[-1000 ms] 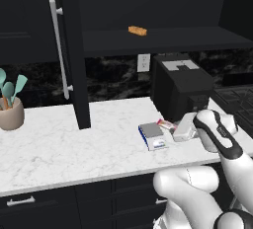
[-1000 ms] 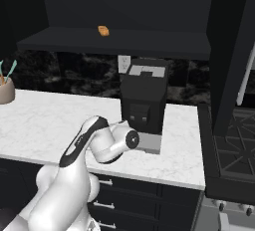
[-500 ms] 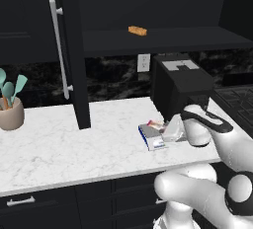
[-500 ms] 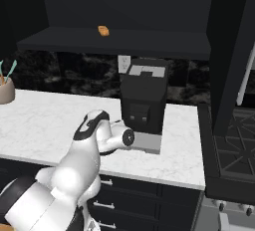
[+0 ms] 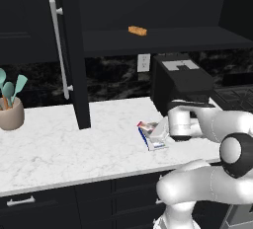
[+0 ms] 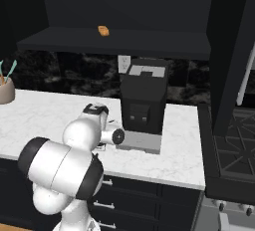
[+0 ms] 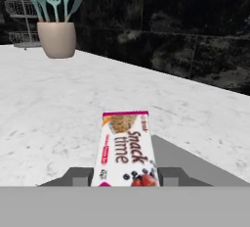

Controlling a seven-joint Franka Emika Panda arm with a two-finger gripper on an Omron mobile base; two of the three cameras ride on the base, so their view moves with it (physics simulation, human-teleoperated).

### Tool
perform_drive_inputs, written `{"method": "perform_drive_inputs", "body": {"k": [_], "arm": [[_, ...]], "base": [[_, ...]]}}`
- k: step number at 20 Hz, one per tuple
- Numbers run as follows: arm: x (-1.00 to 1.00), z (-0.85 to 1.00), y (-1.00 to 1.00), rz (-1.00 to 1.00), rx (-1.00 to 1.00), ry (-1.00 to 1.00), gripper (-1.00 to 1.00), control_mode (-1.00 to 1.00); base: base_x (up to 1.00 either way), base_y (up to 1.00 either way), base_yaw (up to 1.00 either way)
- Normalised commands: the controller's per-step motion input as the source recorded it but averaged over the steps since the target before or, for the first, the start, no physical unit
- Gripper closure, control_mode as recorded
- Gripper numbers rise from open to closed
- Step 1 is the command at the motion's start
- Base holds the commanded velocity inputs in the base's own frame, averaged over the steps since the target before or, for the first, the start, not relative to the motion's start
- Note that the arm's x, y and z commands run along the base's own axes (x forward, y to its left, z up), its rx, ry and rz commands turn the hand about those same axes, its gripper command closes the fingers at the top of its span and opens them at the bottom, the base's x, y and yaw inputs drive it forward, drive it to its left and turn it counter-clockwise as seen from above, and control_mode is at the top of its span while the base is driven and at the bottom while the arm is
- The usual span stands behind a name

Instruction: Pick the bar and place it on the digital scale for weighing, and close the cabinet.

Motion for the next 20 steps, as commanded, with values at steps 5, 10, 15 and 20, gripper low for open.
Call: {"method": "perform_drive_inputs", "body": {"k": [5, 10, 15, 20], "arm": [[0.23, -0.09, 0.0, -0.05, 0.0, 0.0, 1.0, -1.0], [0.19, 0.0, 0.0, -0.15, 0.0, 0.0, 1.0, -1.0], [0.06, 0.0, -0.19, -0.05, 0.01, 0.0, 1.0, -1.0], [0.0, 0.0, -0.19, 0.0, 0.0, 0.0, 1.0, -1.0]], "base": [[0.0, 0.0, 0.0], [0.0, 0.0, 0.0], [0.0, 0.0, 0.0], [0.0, 0.0, 0.0]]}}
